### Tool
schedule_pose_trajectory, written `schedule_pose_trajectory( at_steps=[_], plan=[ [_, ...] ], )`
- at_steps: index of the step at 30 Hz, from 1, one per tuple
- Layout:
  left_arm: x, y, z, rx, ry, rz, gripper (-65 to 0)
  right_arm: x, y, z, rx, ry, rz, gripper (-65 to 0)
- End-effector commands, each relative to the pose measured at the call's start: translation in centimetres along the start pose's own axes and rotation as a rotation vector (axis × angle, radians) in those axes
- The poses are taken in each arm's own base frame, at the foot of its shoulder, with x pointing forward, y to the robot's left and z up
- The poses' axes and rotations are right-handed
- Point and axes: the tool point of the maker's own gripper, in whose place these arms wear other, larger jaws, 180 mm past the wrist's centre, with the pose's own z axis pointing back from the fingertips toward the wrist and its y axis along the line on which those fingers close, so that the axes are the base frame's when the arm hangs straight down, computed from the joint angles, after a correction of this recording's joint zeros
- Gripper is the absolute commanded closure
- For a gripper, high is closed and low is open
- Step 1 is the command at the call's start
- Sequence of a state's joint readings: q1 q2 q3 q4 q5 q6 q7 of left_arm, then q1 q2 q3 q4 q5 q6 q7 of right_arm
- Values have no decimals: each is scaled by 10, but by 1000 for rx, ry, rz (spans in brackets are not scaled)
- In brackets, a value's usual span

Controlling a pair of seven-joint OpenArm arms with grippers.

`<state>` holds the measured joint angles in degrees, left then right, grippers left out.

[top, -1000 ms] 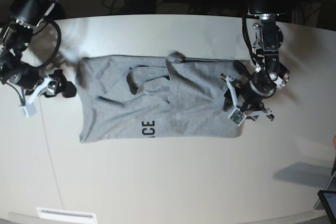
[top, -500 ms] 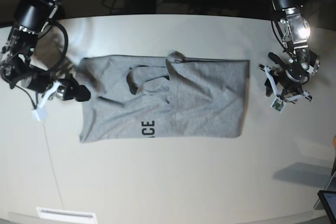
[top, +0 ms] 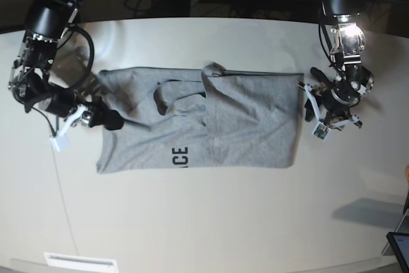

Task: Fold the T-shirt properly
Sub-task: 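Release and move both grippers to opposite side edges of the shirt, then grasp both side edges and fold them inward toward each other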

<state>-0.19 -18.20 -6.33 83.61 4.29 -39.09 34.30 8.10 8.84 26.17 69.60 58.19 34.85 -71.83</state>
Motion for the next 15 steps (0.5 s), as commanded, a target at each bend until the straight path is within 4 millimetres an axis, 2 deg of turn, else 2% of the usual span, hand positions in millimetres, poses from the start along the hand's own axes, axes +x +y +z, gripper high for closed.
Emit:
schedule_pose_trajectory(
  at_steps=[1, 4, 8, 11, 15],
  plan=[
    [3, 1, 0, -5, 9, -19, -233, 22, 2, 11, -7, -41, 46, -543],
    [5, 3, -1, -2, 5, -19, -233, 34, -4, 26, -42, -50, 88, -540],
    [6, 5, 0, 1, 5, -21, -233, 41, -6, 36, -65, -23, 121, -535],
    [1, 3, -2, -6, 17, -14, -233, 41, -11, 39, -81, -19, 119, -535],
    [-1, 1, -4, -12, 20, -11, -233, 27, -24, 39, -89, -19, 66, -540]
  ],
)
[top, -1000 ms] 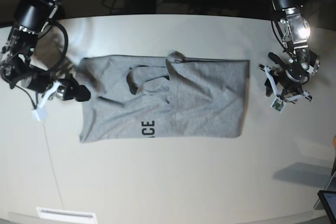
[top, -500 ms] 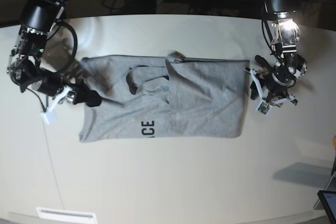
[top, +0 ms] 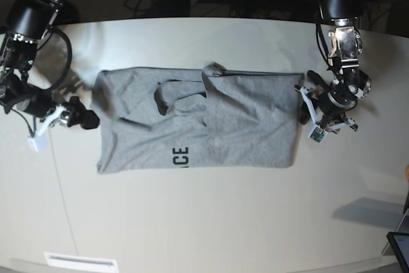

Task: Fold the T-shirt properly
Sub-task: 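Grasp both side edges and fold them inward toward each other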

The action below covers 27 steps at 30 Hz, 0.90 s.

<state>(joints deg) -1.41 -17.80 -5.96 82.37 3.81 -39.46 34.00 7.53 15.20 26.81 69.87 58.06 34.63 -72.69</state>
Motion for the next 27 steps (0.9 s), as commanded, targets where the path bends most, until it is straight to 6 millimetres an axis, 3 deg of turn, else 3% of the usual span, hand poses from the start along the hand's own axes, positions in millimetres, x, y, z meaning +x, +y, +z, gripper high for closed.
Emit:
schedule_pose_trajectory(
  at_steps=[1, 5, 9, 22, 27],
  plan=[
    [-7, 3, 1, 3, 37, -21, -233, 11, 2, 0, 18, -33, -2, -540],
    [-8, 3, 2, 4, 37, -21, -233, 1, -8, -2, 12, -11, -45, -540],
    [-6, 4, 1, 5, 34, -22, -233, -3, -6, -6, 22, -5, -53, -535],
    [3, -7, -3, -15, 10, -2, -233, -16, 17, -35, 76, 4, -183, -535],
    [11, -13, -6, -22, -8, 9, -233, -22, 32, -49, 101, 48, -144, -535]
  ],
)
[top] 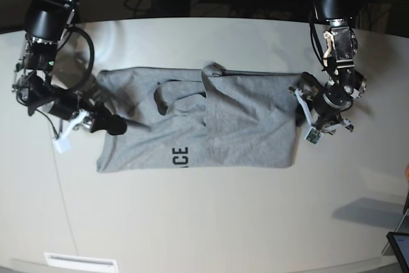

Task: Fold the T-shirt properly
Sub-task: 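Grasp both side edges and fold them inward toward each other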

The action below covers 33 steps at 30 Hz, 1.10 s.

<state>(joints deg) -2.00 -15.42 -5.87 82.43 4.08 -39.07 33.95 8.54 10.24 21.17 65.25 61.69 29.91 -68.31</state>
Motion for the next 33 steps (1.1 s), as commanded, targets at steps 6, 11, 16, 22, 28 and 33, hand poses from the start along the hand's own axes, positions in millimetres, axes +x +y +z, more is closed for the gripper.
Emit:
schedule_pose_trajectory(
  at_steps=[6, 11, 16, 22, 28, 33],
  plan=[
    [2, 1, -1, -8, 15, -16, -233, -9, 1, -12, -28, 55, 35, -535],
    [2, 0, -1, -9, 14, -15, -233, -7, 2, -12, -27, 51, 37, -532],
    [2, 0, -1, -9, 14, -15, -233, -3, 1, -11, -33, 34, 42, -297],
    [8, -23, -8, -65, 15, -61, -233, 5, 5, -11, -29, 26, 58, -30],
    [20, -57, -17, -134, -2, -93, -233, 25, 2, 4, -62, 5, 112, -22],
    [28, -75, -20, -166, -19, -95, -233, 49, 10, 20, -124, -40, 93, -22]
  ],
)
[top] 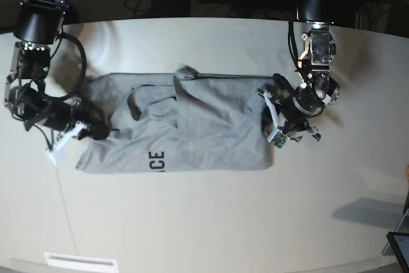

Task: Fold the T-shirt properly
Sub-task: 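Grasp both side edges and fold them inward toward each other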

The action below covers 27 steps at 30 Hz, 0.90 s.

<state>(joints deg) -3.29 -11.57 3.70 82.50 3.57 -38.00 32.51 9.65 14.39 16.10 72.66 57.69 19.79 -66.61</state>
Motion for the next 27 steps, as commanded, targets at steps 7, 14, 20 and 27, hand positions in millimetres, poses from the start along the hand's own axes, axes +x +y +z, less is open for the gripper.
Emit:
schedule_pose_trajectory(
  at_steps=[7, 14, 20, 27],
  plan=[
    [-2, -11, -4, -45, 48, -45, -233, 32, 31, 21, 10, -51, 59, -22],
    [13, -24, -13, -64, 19, -20, -233, 24, 59, 10, 65, -35, 22, -22],
    [22, -47, -19, -114, 6, -49, -233, 25, 77, 7, 99, -52, 44, -22],
    [23, -52, -20, -125, 6, -57, -233, 17, 111, -2, 152, -31, 122, -22]
  ],
)
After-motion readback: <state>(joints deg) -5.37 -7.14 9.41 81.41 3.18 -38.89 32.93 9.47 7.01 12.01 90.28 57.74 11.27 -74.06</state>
